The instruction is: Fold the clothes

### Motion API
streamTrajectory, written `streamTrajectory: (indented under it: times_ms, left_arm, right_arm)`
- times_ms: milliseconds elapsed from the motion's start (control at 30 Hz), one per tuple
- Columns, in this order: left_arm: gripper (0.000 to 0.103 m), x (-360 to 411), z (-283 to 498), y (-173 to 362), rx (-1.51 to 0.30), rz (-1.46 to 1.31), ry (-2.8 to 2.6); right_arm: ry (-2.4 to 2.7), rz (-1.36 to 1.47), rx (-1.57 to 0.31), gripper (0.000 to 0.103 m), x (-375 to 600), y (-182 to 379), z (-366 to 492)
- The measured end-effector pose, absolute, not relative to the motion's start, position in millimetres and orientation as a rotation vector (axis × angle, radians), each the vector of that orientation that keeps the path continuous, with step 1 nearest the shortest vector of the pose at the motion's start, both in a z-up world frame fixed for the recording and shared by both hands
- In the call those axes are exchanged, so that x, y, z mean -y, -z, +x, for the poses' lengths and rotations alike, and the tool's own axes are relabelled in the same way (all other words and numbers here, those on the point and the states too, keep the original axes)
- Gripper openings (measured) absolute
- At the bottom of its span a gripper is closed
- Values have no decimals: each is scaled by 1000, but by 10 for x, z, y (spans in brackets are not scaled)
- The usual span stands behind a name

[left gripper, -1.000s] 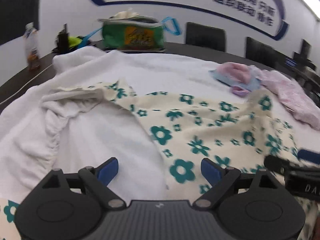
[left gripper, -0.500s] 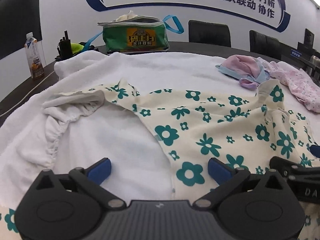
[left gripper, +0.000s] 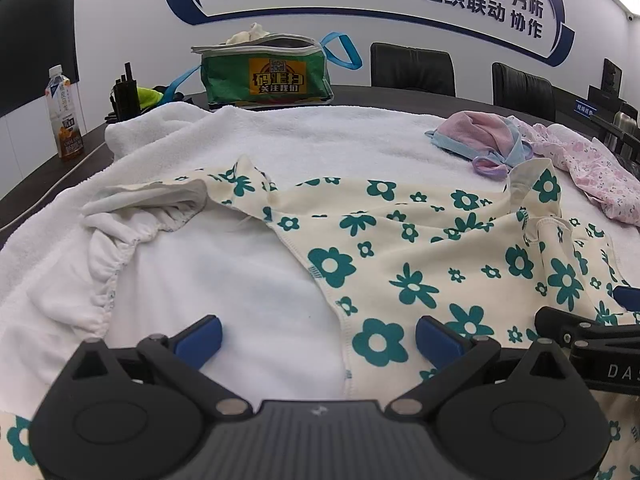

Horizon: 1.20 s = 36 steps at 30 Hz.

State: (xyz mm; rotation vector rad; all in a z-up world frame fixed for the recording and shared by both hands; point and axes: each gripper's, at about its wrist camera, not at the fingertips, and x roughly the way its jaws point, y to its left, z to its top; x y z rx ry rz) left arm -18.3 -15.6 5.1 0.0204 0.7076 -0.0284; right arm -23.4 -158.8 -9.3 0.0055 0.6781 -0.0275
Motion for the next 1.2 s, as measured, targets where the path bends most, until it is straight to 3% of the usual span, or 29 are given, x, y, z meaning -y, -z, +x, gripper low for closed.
streamTrajectory:
  times_ms: [1200]
  left_arm:
    - [103,159,-194,-57,-708,21,28]
  right_arm:
    - [36,8,-679,103,1582,94,-230]
